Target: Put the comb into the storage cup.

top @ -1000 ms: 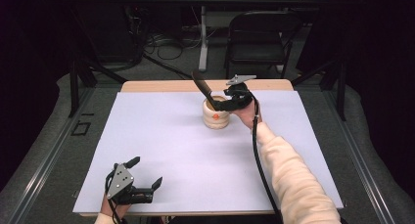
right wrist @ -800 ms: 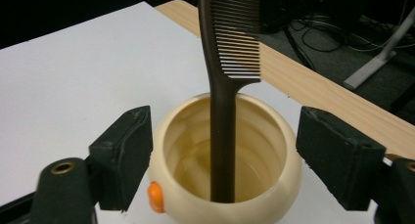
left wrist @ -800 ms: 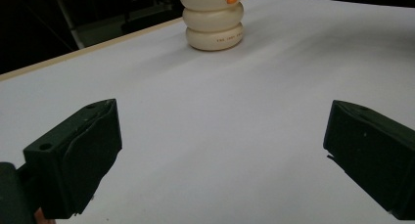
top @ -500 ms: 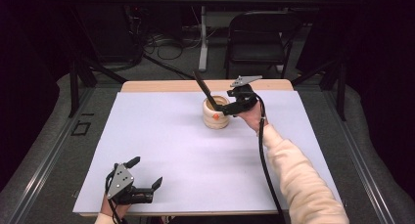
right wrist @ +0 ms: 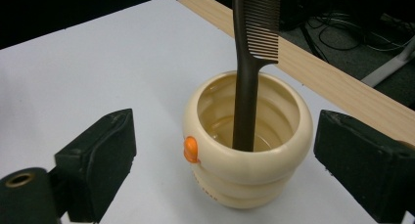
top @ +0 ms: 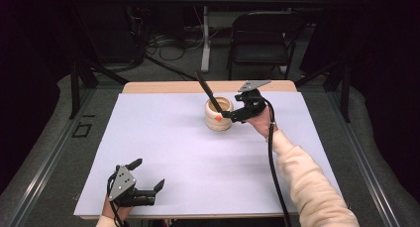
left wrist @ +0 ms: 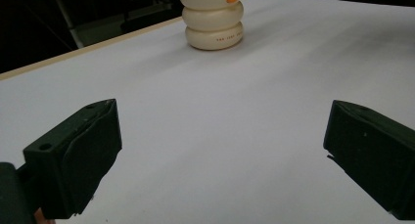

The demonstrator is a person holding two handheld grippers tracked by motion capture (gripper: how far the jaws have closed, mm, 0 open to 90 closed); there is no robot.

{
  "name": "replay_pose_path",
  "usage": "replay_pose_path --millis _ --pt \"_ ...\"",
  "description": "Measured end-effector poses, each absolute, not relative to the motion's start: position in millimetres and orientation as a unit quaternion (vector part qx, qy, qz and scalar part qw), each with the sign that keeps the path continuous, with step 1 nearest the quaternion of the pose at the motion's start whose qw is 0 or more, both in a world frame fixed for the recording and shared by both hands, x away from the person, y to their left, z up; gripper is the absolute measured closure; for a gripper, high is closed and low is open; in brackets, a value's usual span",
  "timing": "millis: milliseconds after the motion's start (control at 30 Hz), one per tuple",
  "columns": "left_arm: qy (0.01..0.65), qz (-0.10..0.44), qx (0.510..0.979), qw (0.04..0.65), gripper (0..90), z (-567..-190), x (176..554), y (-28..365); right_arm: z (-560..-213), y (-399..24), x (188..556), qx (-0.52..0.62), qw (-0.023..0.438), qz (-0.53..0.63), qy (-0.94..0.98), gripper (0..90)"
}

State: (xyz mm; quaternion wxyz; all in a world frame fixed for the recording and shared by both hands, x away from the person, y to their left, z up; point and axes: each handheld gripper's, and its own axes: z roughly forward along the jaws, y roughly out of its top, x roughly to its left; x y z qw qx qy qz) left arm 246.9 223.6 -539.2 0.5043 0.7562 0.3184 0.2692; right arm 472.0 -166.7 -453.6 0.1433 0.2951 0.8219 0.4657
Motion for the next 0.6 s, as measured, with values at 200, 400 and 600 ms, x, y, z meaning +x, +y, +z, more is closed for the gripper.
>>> replay_pose_path --millis 200,400,600 --pt "0.321 0.269 0.755 0.504 0.8 -539 245 224 -454 -174 462 0.296 0.143 0.457 0.826 4.7" --pt "0.321 0.268 0.756 0.504 0.8 -540 245 224 -455 -177 457 0.297 0.137 0.455 0.828 2.9" --pt "0.322 0.272 0.753 0.505 0.7 -539 243 225 -458 -177 450 0.295 0.131 0.449 0.833 1.4"
